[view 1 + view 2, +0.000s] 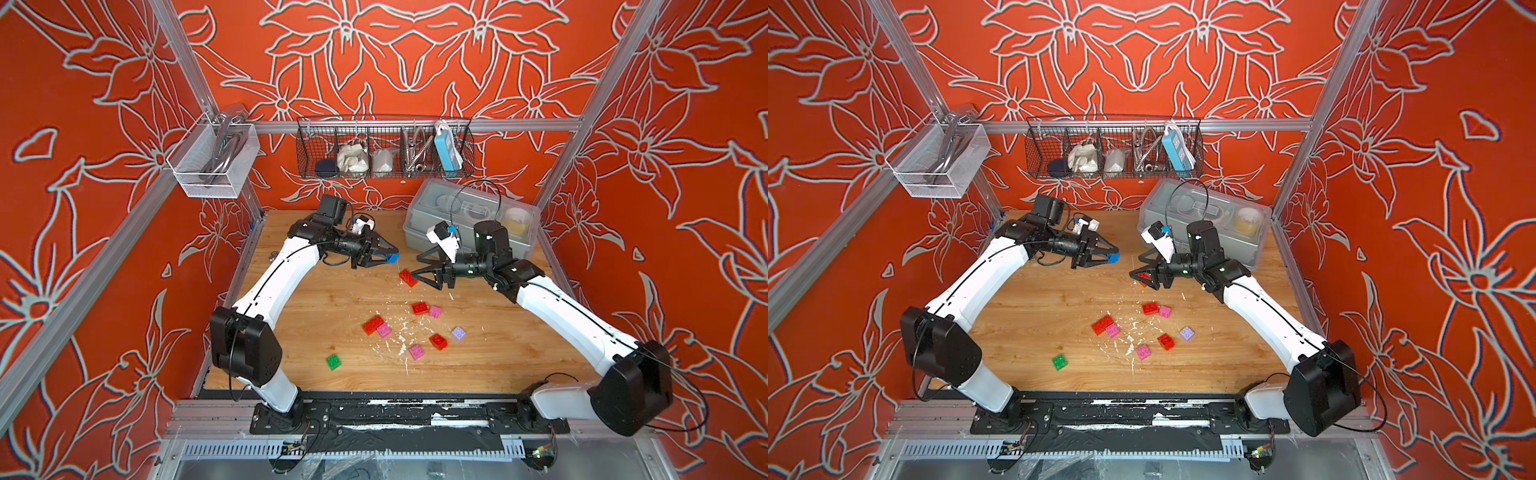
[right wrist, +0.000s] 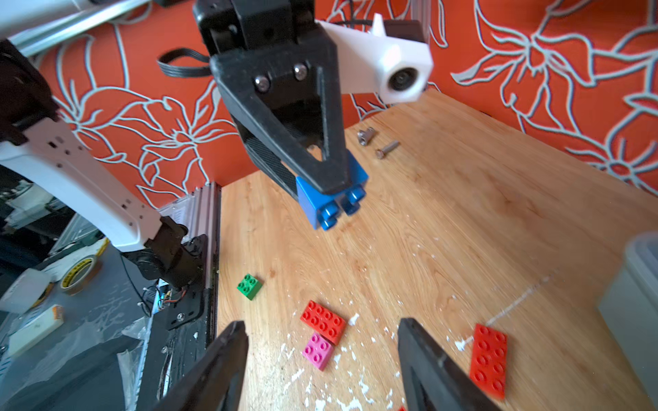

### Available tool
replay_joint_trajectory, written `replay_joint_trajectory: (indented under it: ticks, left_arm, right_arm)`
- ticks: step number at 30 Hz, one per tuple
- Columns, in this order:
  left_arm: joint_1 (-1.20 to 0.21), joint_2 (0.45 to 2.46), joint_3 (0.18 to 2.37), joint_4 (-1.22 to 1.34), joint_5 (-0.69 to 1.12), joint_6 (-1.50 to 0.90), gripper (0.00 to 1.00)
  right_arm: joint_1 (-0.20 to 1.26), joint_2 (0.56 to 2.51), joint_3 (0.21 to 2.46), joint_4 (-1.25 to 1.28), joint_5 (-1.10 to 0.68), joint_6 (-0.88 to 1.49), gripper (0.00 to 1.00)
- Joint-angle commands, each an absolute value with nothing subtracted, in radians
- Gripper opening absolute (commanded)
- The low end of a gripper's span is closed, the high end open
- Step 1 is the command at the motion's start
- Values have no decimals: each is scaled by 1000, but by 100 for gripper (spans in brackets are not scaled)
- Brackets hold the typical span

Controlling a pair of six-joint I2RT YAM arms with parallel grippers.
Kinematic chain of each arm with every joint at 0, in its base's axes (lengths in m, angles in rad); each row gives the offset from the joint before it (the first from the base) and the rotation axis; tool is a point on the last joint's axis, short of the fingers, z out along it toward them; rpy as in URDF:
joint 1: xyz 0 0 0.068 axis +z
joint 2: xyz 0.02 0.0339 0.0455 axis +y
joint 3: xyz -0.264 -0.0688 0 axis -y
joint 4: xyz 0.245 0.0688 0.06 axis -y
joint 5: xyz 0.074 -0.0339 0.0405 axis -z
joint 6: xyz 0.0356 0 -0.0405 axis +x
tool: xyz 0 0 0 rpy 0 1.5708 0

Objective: Assemble the number 1 with lego
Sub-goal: Pick up the lego brick from the center of the board, then assemble the lego brick with the lego brick.

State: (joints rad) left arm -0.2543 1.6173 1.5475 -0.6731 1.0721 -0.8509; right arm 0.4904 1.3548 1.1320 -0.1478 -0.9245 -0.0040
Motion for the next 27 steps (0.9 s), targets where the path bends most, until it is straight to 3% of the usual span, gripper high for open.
replay_joint_trajectory:
  ticks: [1, 8, 15, 27]
  left_arm:
    - [-250, 1607, 1526, -487, 1186, -955, 31]
    - [-250, 1599, 1501, -374, 1237, -1007, 31]
    - [-253, 1592, 1481, -320, 1267, -1011, 30]
    - [-272, 1543, 1431, -233, 1312, -1026, 30]
  right_arm:
    - [495, 1372, 1170, -85, -1002, 24, 73]
    - [493, 1408, 1222, -20, -1025, 92, 80]
    - [491, 1441, 1296, -65, -1118, 56, 79]
    - [483, 1440, 1307, -51, -1076, 43, 78]
